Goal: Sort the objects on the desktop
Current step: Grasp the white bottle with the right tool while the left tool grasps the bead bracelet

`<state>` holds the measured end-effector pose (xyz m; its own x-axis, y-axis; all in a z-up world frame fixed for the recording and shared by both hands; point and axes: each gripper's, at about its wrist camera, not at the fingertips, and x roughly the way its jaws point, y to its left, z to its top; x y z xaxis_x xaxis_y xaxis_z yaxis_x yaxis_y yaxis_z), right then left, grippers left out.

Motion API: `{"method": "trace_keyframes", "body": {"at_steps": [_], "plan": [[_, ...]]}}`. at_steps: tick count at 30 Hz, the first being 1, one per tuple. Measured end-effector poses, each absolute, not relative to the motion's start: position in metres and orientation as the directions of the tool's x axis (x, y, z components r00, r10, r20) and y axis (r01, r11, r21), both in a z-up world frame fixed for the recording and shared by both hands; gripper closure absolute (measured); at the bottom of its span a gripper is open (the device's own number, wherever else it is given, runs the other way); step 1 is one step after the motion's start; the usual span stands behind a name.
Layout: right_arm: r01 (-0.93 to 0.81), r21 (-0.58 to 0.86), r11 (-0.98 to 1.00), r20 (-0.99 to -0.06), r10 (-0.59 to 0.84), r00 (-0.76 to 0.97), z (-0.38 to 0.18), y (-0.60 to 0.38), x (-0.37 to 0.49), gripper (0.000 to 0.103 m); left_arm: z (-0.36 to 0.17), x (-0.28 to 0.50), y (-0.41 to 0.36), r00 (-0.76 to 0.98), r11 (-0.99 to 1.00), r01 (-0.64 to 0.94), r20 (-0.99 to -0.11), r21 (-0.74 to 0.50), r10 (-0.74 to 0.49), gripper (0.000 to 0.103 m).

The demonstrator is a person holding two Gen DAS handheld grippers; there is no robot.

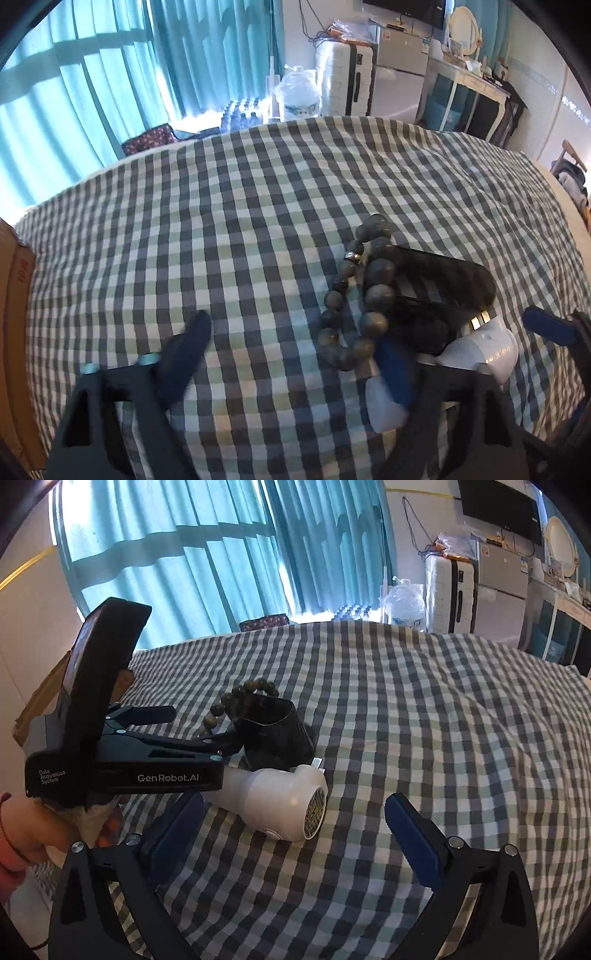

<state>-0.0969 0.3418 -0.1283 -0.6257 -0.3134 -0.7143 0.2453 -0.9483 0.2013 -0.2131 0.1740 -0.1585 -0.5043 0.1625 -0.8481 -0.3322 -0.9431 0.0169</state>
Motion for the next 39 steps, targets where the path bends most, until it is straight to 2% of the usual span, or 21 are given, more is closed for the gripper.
{"method": "trace_keyframes", "body": {"at_steps": [1,4,7,9,10,20,23,26,28,30,33,38,39], "plan": [[0.253,0.195,-0.948,-0.719,-0.314,-0.62,-0.133,0.339,-0.098,0.004,-0.161,-0.215,0.17,-0.493,-0.943,-0.332,-0.854,0.005,0.168,0.062],[0.273,0.183,-0.944,-0.733,-0.316,-0.602,-0.141,0.328,-0.105,0.005,-0.162,-0.217,0.161,-0.498,-0.938,-0.347,-0.844,-0.013,0.196,0.071],[0.3,0.182,-0.936,-0.747,-0.33,-0.576,-0.148,0.318,-0.111,0.024,-0.159,-0.216,0.153,-0.505,-0.934,-0.358,-0.837,-0.019,0.21,0.074],[0.303,0.172,-0.937,-0.746,-0.325,-0.581,-0.148,0.316,-0.108,0.031,-0.158,-0.214,0.148,-0.506,-0.935,-0.354,-0.835,-0.029,0.217,0.074],[0.308,0.183,-0.934,-0.746,-0.336,-0.575,-0.148,0.318,-0.107,0.042,-0.158,-0.213,0.145,-0.504,-0.935,-0.352,-0.835,-0.035,0.221,0.074],[0.151,0.275,-0.949,-0.706,-0.306,-0.639,-0.132,0.371,-0.09,0.042,-0.152,-0.186,0.105,-0.502,-0.945,-0.321,-0.837,-0.054,0.219,0.074],[0.066,0.264,-0.962,-0.705,-0.239,-0.668,-0.123,0.394,-0.083,0.042,-0.15,-0.181,0.103,-0.5,-0.939,-0.338,-0.834,-0.058,0.232,0.073],[-0.015,0.296,-0.955,-0.71,-0.21,-0.672,-0.123,0.417,-0.082,0.042,-0.145,-0.179,0.11,-0.512,-0.927,-0.371,-0.82,-0.057,0.255,0.067],[-0.066,0.349,-0.935,-0.717,-0.22,-0.662,-0.124,0.431,-0.082,0.041,-0.141,-0.18,0.119,-0.524,-0.924,-0.378,-0.81,-0.055,0.263,0.041],[-0.101,0.378,-0.92,-0.724,-0.225,-0.652,-0.126,0.434,-0.086,0.039,-0.139,-0.181,0.129,-0.537,-0.922,-0.384,-0.798,-0.058,0.274,0.033],[-0.136,0.44,-0.888,-0.713,-0.254,-0.654,-0.13,0.438,-0.091,0.031,-0.143,-0.188,0.144,-0.524,-0.923,-0.377,-0.805,-0.072,0.277,0.027],[-0.168,0.494,-0.853,-0.703,-0.279,-0.654,-0.143,0.448,-0.093,0.019,-0.158,-0.194,0.168,-0.494,-0.923,-0.37,-0.821,-0.1,0.287,0.026],[-0.162,0.494,-0.854,-0.701,-0.281,-0.655,-0.143,0.447,-0.095,0.017,-0.161,-0.192,0.173,-0.496,-0.922,-0.377,-0.822,-0.086,0.279,0.02]]}}
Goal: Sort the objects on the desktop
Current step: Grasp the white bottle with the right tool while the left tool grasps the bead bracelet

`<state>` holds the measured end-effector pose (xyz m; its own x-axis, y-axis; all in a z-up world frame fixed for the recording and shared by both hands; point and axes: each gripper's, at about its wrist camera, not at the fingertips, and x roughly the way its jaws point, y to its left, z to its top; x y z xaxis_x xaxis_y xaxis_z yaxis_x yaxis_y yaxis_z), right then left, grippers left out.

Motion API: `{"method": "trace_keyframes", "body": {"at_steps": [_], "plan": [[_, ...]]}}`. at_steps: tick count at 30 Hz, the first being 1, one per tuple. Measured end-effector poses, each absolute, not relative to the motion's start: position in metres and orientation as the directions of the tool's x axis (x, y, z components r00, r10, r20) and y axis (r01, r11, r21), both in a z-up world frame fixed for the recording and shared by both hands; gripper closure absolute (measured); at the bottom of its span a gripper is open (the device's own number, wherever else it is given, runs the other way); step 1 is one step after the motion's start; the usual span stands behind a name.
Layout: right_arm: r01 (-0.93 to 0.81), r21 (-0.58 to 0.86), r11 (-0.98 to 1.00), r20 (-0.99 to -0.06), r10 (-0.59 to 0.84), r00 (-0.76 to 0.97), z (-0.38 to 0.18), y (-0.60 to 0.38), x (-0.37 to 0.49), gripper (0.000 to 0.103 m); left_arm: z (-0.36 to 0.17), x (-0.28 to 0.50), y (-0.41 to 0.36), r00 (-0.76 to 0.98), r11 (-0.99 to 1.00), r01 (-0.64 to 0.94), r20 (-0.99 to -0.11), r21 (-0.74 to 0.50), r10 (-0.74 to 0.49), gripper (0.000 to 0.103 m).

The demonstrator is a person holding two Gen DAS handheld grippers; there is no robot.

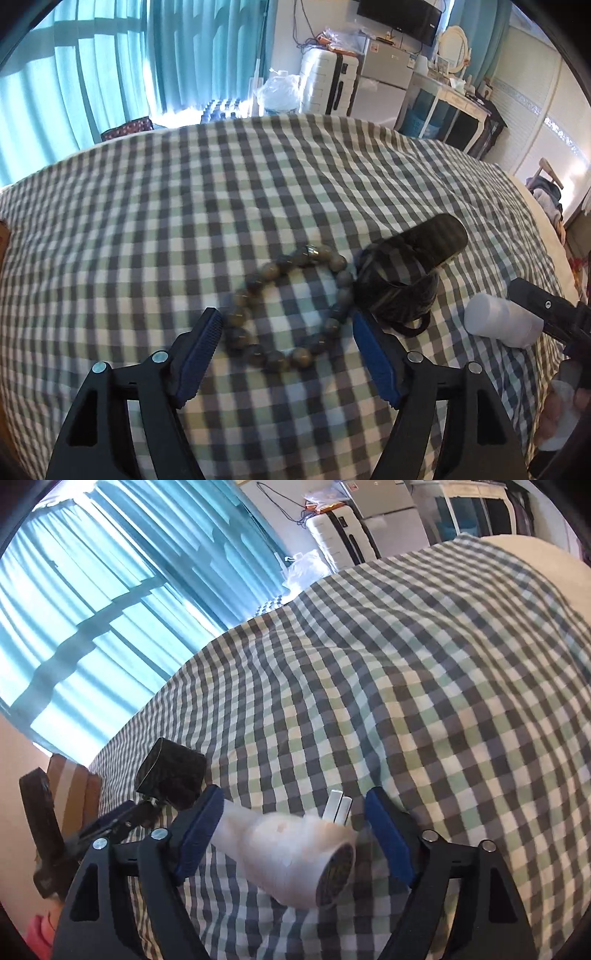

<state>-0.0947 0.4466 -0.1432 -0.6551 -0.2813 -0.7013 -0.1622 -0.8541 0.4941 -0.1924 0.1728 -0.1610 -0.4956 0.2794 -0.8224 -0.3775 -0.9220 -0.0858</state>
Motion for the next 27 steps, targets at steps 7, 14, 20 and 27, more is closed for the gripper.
{"method": "trace_keyframes", "body": {"at_steps": [7,14,20,27], "plan": [[-0.077,0.425,-0.902,-0.73,-0.292,-0.618,-0.142,0.429,-0.098,0.007,-0.173,-0.191,0.192,-0.513,-0.891,-0.454,-0.82,0.009,0.253,0.009],[-0.048,0.304,-0.952,-0.771,-0.216,-0.599,-0.144,0.41,-0.098,0.016,-0.161,-0.19,0.185,-0.47,-0.864,-0.504,-0.836,-0.009,0.283,0.08],[-0.09,0.388,-0.917,-0.744,-0.254,-0.618,-0.139,0.423,-0.085,0.039,-0.15,-0.166,0.175,-0.44,-0.855,-0.517,-0.851,-0.019,0.285,0.092],[-0.083,0.38,-0.921,-0.731,-0.244,-0.637,-0.125,0.417,-0.072,0.041,-0.132,-0.128,0.134,-0.451,-0.887,-0.443,-0.823,-0.13,0.346,0.092]]}}
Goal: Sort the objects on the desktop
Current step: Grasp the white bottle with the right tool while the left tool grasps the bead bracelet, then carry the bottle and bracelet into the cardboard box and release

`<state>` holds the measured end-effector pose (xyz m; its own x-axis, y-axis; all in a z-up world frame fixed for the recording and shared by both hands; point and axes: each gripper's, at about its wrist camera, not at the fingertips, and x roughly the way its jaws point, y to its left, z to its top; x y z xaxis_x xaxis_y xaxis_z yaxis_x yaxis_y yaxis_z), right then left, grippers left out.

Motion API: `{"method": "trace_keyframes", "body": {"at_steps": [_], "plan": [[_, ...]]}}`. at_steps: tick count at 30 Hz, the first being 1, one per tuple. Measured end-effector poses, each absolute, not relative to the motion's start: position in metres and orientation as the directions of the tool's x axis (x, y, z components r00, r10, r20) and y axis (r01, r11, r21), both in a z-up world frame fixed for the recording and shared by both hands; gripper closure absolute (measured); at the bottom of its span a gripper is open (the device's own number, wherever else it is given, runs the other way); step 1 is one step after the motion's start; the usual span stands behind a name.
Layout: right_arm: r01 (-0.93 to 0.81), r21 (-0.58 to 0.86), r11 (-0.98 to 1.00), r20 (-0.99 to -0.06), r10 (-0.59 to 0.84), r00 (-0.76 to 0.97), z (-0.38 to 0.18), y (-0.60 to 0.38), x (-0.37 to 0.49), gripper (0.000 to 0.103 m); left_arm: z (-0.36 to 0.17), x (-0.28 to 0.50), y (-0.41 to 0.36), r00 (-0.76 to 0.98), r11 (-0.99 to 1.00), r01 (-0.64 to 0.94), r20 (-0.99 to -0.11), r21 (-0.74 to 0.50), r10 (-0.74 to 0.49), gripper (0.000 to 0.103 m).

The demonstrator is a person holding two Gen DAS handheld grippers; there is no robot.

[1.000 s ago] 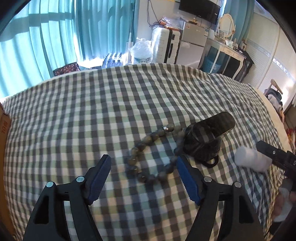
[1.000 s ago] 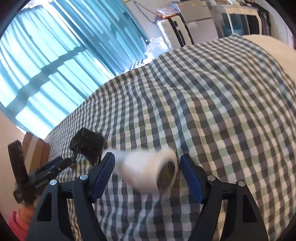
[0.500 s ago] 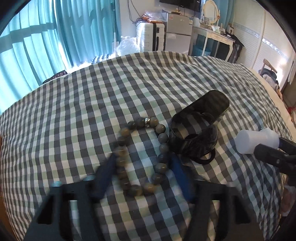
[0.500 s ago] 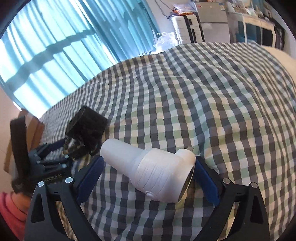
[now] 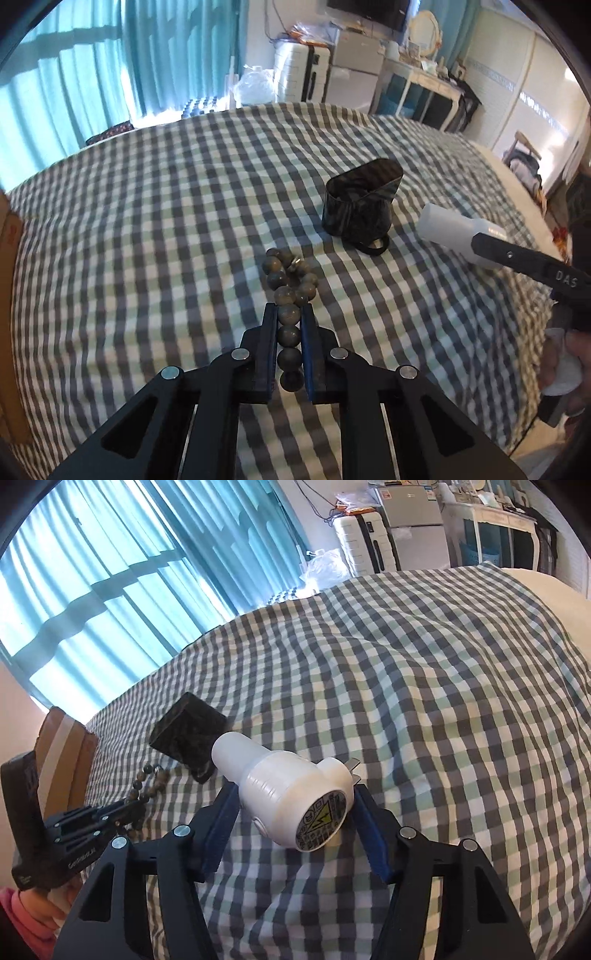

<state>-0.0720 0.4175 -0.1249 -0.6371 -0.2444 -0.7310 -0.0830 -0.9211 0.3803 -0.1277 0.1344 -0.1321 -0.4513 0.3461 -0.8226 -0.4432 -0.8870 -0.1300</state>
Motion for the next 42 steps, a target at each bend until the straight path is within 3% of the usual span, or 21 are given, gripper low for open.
{"method": "trace_keyframes", "body": {"at_steps": [9,23,33,42], "plan": [[-0.042,0.433,-0.901,-0.646,-0.277,-0.712,-0.09,0.41,-0.042,0.041,-0.077,-0.102,0.091,-0.512,-0.901,-0.386,-0.766,-0.198,0.388,0.092],[0.088,0.349,-0.933,-0.597,-0.293,-0.747,-0.007,0.319,0.006,0.041,0.008,-0.074,0.02,-0.594,-0.902,-0.354,-0.686,-0.246,0.42,0.092],[0.284,0.357,-0.89,-0.507,-0.44,-0.741,0.056,0.2,-0.004,0.041,0.057,-0.077,-0.085,-0.687,-0.924,-0.277,-0.619,-0.262,0.381,0.092],[0.447,0.357,-0.82,-0.507,-0.572,-0.645,0.062,0.065,-0.04,0.041,0.056,-0.091,-0.195,-0.721,-0.967,-0.113,-0.651,-0.228,0.238,0.092]]}}
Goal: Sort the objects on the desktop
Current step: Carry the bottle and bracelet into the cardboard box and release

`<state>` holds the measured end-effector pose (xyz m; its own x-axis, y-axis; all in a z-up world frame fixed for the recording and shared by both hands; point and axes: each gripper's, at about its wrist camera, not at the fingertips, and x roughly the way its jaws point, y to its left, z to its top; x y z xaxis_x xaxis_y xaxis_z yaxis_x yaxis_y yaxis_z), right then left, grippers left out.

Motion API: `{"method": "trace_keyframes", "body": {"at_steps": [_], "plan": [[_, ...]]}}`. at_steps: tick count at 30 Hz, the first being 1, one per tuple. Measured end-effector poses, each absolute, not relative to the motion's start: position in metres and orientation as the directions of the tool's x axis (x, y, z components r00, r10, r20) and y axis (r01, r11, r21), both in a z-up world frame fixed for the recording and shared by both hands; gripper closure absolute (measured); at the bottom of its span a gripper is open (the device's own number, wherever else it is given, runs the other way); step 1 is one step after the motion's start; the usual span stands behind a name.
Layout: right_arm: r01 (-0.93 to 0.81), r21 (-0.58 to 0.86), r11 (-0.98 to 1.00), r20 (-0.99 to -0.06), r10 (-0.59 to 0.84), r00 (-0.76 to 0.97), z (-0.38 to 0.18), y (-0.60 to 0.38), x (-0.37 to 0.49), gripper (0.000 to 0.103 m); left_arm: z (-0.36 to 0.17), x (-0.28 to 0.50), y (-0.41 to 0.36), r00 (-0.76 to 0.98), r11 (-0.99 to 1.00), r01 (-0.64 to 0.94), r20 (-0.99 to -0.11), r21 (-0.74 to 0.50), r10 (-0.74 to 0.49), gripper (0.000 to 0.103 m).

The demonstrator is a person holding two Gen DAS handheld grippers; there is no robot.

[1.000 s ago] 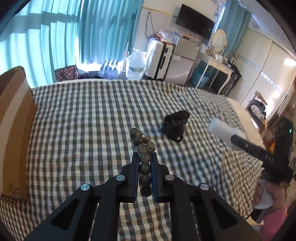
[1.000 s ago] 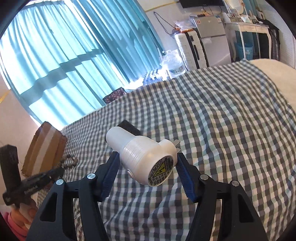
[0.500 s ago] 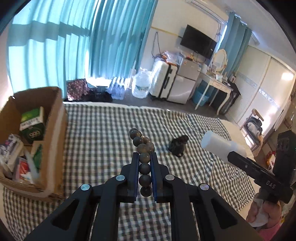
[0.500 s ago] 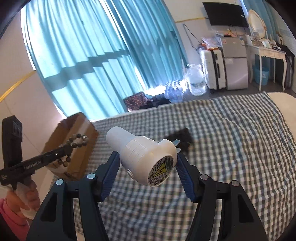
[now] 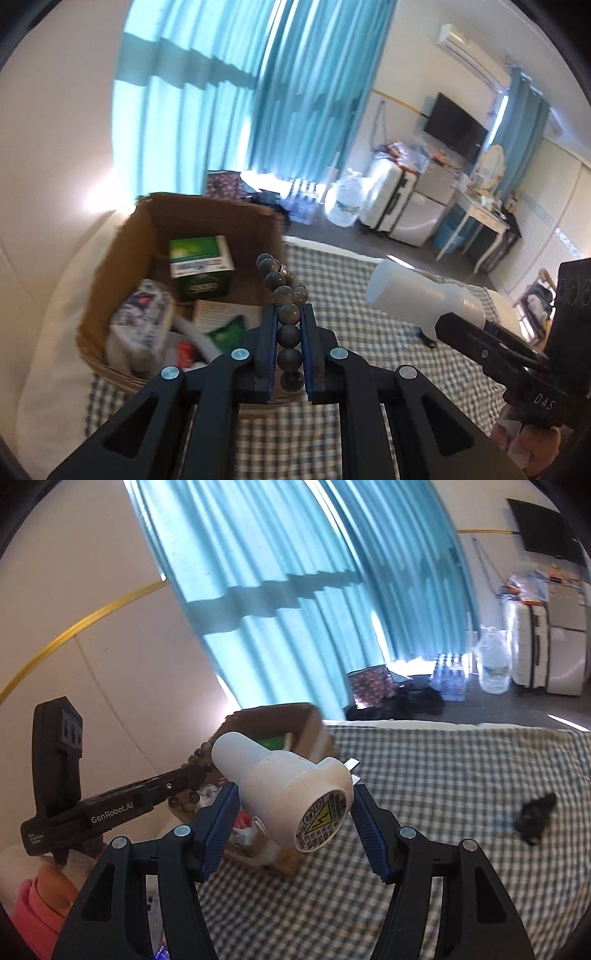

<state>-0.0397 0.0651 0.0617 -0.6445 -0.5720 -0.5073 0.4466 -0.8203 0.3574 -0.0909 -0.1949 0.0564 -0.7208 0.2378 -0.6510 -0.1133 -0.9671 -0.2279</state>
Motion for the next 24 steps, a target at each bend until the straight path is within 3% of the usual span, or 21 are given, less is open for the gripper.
{"method": "trace_keyframes", "body": {"at_steps": [4,12,14,15,16,24], "plan": [[0.459,0.353,-0.816,-0.542,-0.578,-0.611,0.049,0.017,-0.059,0.041,0.034,-0.104,-0.223,-0.706,-0.982,-0.059,-0.688,-0.182,0.17,0.092],[0.432,0.417,-0.8,-0.577,-0.6,-0.554,0.022,-0.028,-0.093,0.041,-0.001,-0.127,-0.24,-0.693,-0.975,0.014,-0.705,-0.223,0.151,0.088],[0.441,0.429,-0.788,-0.573,-0.615,-0.542,0.024,-0.04,-0.1,0.036,-0.003,-0.129,-0.242,-0.691,-0.977,0.029,-0.71,-0.211,0.133,0.07],[0.443,0.438,-0.782,-0.564,-0.623,-0.542,0.027,-0.045,-0.103,0.028,-0.002,-0.129,-0.243,-0.691,-0.979,0.039,-0.713,-0.198,0.117,0.044],[0.432,0.445,-0.784,-0.557,-0.621,-0.551,0.03,-0.05,-0.107,0.01,-0.001,-0.128,-0.244,-0.695,-0.981,0.05,-0.712,-0.187,0.1,0.024],[0.355,0.462,-0.813,-0.46,-0.561,-0.688,0.052,0.006,-0.084,0.007,0.01,-0.1,-0.225,-0.728,-0.987,0.042,-0.682,-0.154,0.075,0.013]]}}
